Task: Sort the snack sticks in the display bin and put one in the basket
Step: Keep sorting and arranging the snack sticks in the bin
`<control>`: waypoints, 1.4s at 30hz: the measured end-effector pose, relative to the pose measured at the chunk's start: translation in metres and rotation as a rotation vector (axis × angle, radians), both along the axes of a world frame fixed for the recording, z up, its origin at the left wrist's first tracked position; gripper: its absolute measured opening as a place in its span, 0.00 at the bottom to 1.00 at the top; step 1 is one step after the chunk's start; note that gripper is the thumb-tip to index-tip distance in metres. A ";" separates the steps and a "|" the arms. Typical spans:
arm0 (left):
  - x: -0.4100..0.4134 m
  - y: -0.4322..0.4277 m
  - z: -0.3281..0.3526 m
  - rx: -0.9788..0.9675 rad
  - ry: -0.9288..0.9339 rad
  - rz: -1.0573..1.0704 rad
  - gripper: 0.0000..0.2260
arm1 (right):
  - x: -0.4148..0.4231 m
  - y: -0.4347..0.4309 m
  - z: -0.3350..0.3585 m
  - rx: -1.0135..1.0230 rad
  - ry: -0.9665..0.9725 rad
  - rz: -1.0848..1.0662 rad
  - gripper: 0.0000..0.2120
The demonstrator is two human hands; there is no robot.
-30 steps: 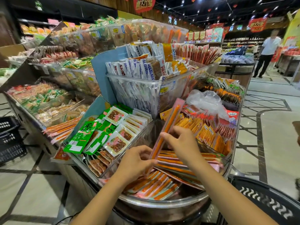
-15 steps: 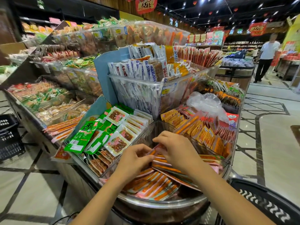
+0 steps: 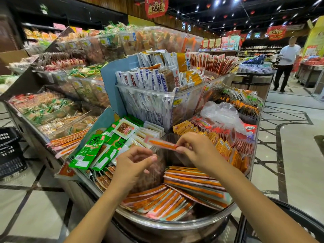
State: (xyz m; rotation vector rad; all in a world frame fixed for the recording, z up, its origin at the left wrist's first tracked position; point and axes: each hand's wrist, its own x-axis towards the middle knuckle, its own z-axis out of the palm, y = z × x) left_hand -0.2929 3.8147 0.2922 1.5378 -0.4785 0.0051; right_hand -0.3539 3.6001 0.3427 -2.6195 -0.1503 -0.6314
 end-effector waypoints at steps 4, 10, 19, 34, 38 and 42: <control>-0.002 -0.007 -0.004 0.076 -0.049 -0.005 0.04 | -0.003 -0.001 0.021 0.108 -0.133 -0.043 0.00; -0.005 -0.029 0.001 0.269 -0.189 -0.081 0.09 | -0.013 0.008 0.044 0.562 -0.274 0.016 0.03; -0.006 -0.043 0.008 0.364 -0.271 -0.151 0.10 | -0.012 0.011 0.028 0.881 -0.227 0.010 0.03; 0.026 -0.002 0.016 0.878 -0.739 0.174 0.07 | -0.027 -0.021 0.012 0.899 -0.379 -0.152 0.11; 0.023 -0.012 0.010 0.950 -0.793 0.178 0.05 | -0.034 -0.041 -0.003 0.778 -0.383 -0.267 0.12; 0.020 -0.032 0.003 1.010 -0.793 0.114 0.07 | -0.050 -0.057 -0.015 0.643 -0.362 -0.394 0.12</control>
